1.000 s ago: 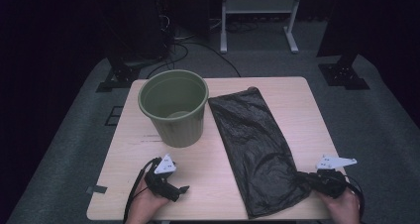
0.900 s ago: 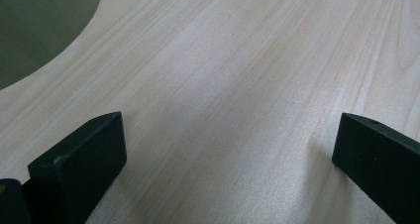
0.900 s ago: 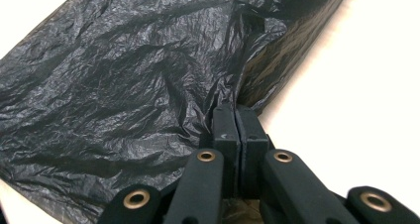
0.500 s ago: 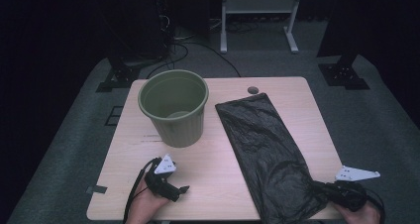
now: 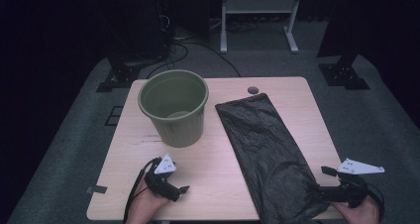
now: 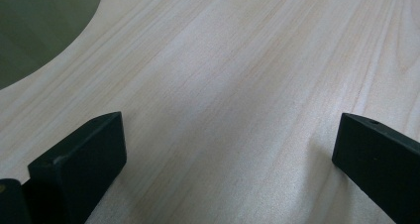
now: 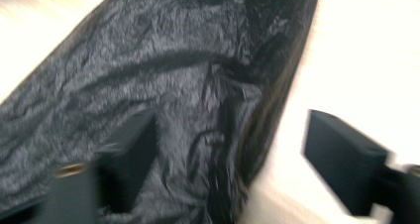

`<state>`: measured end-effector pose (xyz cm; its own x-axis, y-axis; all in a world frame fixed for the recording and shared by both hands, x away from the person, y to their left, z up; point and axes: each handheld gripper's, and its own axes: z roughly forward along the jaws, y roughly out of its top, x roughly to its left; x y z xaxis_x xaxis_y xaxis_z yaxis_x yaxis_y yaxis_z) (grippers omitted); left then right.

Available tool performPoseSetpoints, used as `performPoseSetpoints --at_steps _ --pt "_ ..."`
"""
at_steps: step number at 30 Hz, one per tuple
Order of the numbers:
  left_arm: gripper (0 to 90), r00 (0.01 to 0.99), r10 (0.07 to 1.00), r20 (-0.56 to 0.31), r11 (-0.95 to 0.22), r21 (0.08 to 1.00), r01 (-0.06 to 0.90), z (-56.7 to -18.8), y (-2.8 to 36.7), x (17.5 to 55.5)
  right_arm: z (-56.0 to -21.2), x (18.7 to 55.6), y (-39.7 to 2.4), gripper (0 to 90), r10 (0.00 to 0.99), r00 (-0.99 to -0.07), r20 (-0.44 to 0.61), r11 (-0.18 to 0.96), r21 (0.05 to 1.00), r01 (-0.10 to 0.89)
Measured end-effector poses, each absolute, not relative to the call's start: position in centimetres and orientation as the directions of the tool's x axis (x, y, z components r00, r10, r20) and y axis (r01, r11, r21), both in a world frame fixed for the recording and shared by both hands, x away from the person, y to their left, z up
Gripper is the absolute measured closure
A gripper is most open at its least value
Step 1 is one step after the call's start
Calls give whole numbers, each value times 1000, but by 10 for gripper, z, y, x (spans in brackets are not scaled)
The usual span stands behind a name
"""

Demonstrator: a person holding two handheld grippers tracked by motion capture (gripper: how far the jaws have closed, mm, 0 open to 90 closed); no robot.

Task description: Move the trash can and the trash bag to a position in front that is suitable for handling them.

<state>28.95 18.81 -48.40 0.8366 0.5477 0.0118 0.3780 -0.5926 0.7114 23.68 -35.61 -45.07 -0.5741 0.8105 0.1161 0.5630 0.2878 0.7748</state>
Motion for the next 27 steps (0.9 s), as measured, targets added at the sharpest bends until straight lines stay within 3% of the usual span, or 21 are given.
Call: performPoseSetpoints --at_steps 6,14,27 --pt "0 836 549 11 -592 712 379 -484 188 289 -436 251 -338 16 777 -618 120 288 805 519" --pt "0 836 549 11 -591 712 379 -484 188 289 -424 274 -303 7 759 -649 59 353 799 486" --pt "0 836 549 11 -592 711 379 -484 188 289 -457 315 -264 0 747 -663 51 415 743 524"
